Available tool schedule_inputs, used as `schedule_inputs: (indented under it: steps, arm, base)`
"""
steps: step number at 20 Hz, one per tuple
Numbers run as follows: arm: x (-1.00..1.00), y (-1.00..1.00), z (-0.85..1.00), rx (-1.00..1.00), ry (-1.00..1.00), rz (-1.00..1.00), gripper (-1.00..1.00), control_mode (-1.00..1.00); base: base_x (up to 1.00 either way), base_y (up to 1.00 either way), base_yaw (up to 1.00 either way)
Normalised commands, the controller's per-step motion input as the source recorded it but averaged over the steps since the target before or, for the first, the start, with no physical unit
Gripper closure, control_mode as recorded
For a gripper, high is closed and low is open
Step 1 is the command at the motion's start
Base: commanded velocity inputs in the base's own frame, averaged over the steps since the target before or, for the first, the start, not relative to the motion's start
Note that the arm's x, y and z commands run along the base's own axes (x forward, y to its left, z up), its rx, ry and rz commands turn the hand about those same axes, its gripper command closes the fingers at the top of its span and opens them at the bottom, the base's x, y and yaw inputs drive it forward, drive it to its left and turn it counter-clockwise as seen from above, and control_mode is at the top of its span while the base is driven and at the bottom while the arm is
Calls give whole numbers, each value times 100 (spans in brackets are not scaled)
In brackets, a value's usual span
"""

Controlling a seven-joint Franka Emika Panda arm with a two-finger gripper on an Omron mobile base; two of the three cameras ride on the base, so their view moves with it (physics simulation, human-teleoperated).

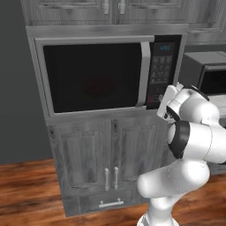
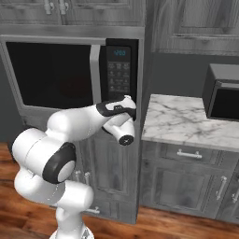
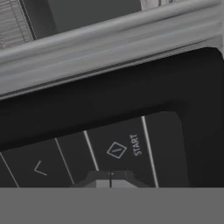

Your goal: Pick the tomato from the sink and place it in the bowl. Then pick the bowl and place it in the microwave. Then close the microwave door and press the start button.

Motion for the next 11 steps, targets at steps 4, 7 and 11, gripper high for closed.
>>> schedule_inputs:
  steps: [4, 7, 11]
  arm:
    - [15, -35, -4, 1, 0, 0, 100, -100]
    - [3, -46, 0, 4, -1, 0, 100, -100]
    - [0, -53, 0, 4, 0, -3, 100, -100]
  base:
    - [0, 0, 0]
    - [0, 0, 0]
    - [0, 0, 0]
